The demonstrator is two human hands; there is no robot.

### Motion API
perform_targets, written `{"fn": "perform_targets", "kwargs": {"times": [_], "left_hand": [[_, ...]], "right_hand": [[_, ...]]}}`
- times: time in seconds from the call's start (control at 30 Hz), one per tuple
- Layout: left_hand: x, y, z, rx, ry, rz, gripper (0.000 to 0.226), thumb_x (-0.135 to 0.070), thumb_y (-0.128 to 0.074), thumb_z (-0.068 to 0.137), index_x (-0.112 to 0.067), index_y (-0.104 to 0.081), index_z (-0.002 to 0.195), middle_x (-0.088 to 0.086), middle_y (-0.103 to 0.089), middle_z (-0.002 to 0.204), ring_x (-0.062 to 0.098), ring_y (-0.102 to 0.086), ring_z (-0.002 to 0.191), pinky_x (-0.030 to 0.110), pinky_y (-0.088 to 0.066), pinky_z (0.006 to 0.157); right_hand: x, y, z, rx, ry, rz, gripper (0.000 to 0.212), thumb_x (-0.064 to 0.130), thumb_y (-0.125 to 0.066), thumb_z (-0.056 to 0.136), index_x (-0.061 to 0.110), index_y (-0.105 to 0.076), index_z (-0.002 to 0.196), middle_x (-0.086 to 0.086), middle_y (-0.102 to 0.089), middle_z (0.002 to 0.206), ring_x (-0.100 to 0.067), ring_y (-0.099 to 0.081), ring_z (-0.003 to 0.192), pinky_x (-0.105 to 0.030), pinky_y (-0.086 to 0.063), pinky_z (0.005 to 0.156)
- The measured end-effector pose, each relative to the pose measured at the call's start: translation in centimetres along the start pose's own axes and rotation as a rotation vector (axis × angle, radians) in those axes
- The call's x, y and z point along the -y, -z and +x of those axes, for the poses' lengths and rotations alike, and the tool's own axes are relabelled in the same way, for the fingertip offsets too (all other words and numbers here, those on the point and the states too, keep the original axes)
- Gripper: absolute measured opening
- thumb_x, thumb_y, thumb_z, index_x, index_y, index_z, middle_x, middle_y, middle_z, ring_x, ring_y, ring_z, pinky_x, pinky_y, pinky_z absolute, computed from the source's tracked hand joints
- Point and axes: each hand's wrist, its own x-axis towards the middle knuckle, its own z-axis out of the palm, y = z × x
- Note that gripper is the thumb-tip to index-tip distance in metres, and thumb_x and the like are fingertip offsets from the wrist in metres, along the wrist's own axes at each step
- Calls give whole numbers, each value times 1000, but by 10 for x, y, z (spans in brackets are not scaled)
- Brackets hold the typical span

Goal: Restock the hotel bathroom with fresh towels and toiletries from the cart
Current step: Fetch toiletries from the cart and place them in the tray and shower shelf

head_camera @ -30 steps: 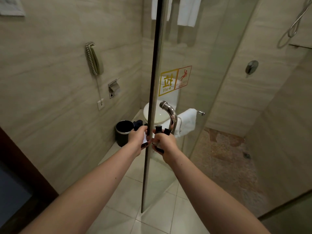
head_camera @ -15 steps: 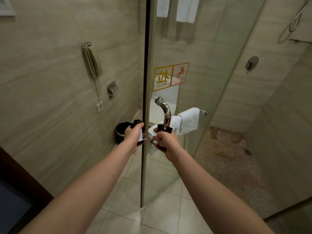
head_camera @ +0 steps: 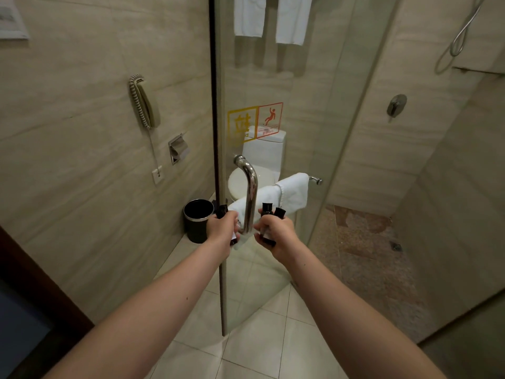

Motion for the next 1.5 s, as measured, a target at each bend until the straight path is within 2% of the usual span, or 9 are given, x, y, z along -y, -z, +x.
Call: {"fn": "perform_targets", "kwargs": {"times": [0.13,0.4,0.67,0.87,0.97,1.07,1.2,1.4,1.5], "left_hand": [[16,-40,-43,73,-13,-2,3,-7,-57,88,-8,-57,86,4,-53,70,13,-47,55,24,-37,46],[63,-133,-114,223,10,15,27,-3,-62,81,-14,-66,106,3,-64,82,14,-59,67,24,-47,52],[112,-242,-171,383,13,96,23,-2,-60,83,-15,-62,101,6,-67,81,13,-58,59,23,-45,48],[126,-309,-187,480,0,129,19,-6,-62,86,-14,-62,103,6,-70,82,13,-59,58,25,-46,47],[124,-337,-180,504,-34,172,15,-9,-61,89,-14,-63,103,7,-70,86,14,-61,61,25,-47,47],[121,-368,-162,533,-28,180,10,-15,-62,91,-12,-64,100,10,-70,92,16,-62,63,25,-49,48],[116,-413,-123,574,6,176,26,-22,-65,92,-2,-64,108,11,-73,93,18,-67,64,26,-55,51],[102,-492,-41,666,35,142,30,-22,-63,94,1,-61,113,15,-73,92,21,-66,63,27,-54,48],[83,-538,9,681,30,160,35,-22,-64,93,1,-55,118,21,-71,104,23,-66,62,28,-55,49]], "right_hand": [[10,48,-14,-17,9,21,35,-9,-52,78,11,-64,105,-10,-57,84,-18,-57,82,-29,-55,64],[47,174,-47,-60,26,95,26,-11,-54,79,8,-49,95,-13,-57,79,-18,-62,76,-32,-58,60],[90,294,-76,-104,81,154,17,-9,-55,87,5,-50,95,-15,-61,81,-20,-66,67,-38,-60,68],[125,352,-73,-156,133,149,16,-6,-61,86,2,-56,100,-18,-63,89,-23,-67,66,-32,-61,59],[138,371,-60,-175,151,162,26,-4,-62,86,-7,-60,111,-20,-66,90,-22,-68,64,-29,-58,54],[151,386,-38,-184,159,227,31,3,-64,89,-13,-60,116,-23,-68,95,-25,-70,75,-30,-60,57],[173,404,3,-212,158,255,25,11,-65,92,-8,-66,108,-20,-71,93,-25,-72,77,-33,-62,61],[221,418,97,-299,215,240,9,14,-67,92,8,-67,99,-10,-72,93,-22,-71,79,-36,-61,70],[255,416,155,-330,243,248,3,13,-67,91,10,-65,93,-11,-72,94,-26,-72,87,-38,-59,74]]}}
